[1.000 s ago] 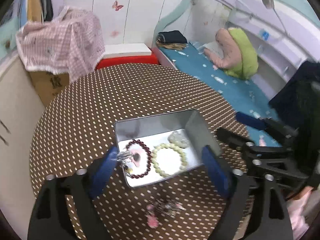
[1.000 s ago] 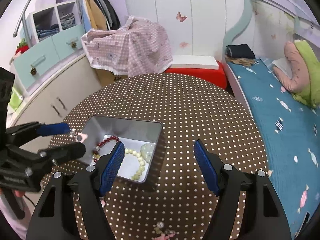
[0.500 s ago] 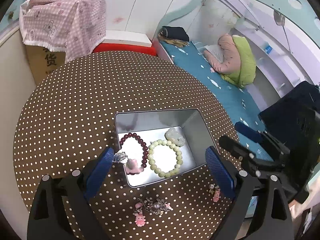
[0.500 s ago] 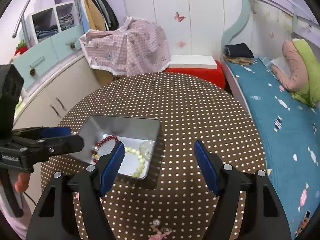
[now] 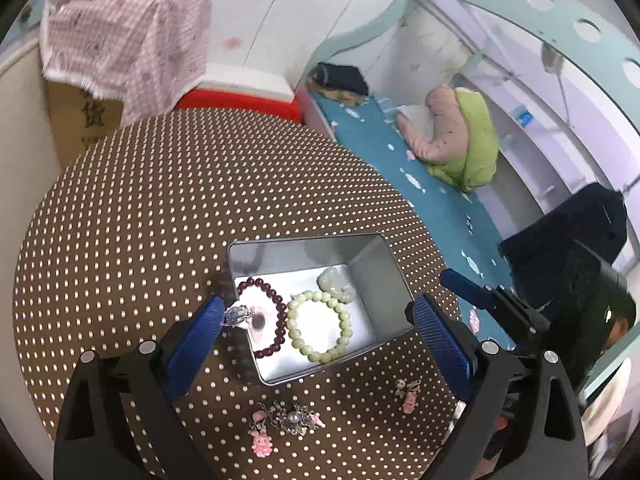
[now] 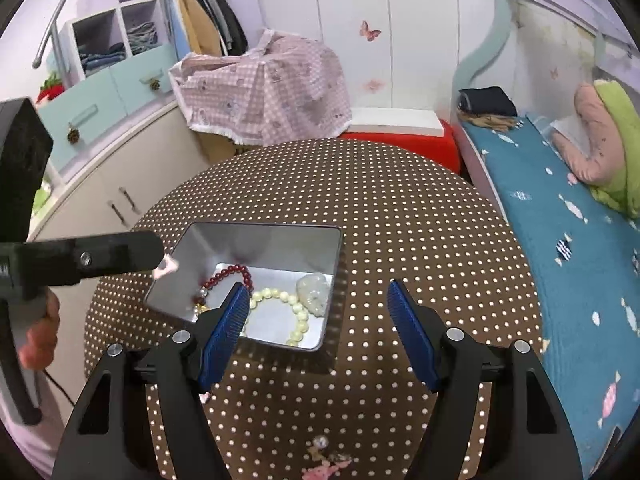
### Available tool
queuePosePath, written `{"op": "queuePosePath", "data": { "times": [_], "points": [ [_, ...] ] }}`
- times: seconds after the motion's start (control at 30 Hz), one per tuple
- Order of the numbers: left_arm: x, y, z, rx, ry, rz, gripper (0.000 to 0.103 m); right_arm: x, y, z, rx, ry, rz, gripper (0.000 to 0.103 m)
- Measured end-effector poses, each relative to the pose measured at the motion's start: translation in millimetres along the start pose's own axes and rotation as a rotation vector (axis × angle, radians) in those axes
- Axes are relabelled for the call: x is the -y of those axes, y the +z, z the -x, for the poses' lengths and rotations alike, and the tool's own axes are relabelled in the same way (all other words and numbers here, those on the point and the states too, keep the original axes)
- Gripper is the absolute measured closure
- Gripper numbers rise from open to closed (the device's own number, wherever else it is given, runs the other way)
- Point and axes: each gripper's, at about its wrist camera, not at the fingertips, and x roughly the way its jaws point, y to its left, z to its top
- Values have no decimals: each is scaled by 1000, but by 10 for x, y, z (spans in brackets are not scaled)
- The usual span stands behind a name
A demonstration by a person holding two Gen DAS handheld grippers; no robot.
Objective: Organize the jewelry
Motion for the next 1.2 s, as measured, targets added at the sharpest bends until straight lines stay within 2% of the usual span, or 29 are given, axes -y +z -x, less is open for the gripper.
{"op": "queuePosePath", "data": {
  "times": [0.13,0.2,0.27,0.47,0.53,0.63,0.7,0.77,0.83,0.93,1.03,1.1,1.13,1.17,1.2],
  "points": [
    [78,-50,-67,-30,-32,-21,10,-185,17,-39,12,40,38,34],
    [90,-57,-99,-35,-69,1,10,-275,36,-54,28,73,49,34],
    [75,-35,-142,-51,-105,30,10,-335,51,-94,28,101,44,34],
    [135,-30,-207,-61,-144,40,10,-390,111,-217,29,181,-3,34],
    [144,6,-203,-55,-169,52,10,-405,131,-281,16,221,-12,34],
    [97,6,-171,-66,-193,65,10,-439,126,-408,-24,228,-8,34],
    [45,0,-204,-82,-193,81,10,-445,127,-432,-32,200,-13,34],
    [36,2,-220,-94,-207,102,10,-460,128,-395,-5,119,9,42],
    [72,5,-156,-63,-212,76,10,-494,116,-411,-5,41,58,48],
    [107,16,-84,-39,-192,47,10,-378,99,-447,-53,135,-16,48],
    [79,13,-127,-66,-207,67,10,-338,121,-345,0,195,-50,48],
    [64,3,-146,-67,-197,68,10,-348,138,-306,12,274,-64,48],
    [51,6,-148,-63,-229,82,10,-386,148,-321,-2,322,-58,48],
    [48,9,-141,-60,-260,92,10,-414,142,-339,-21,325,-46,48],
    [54,8,-138,-57,-252,101,9,-460,131,-393,-43,302,-25,48]
  ]
}}
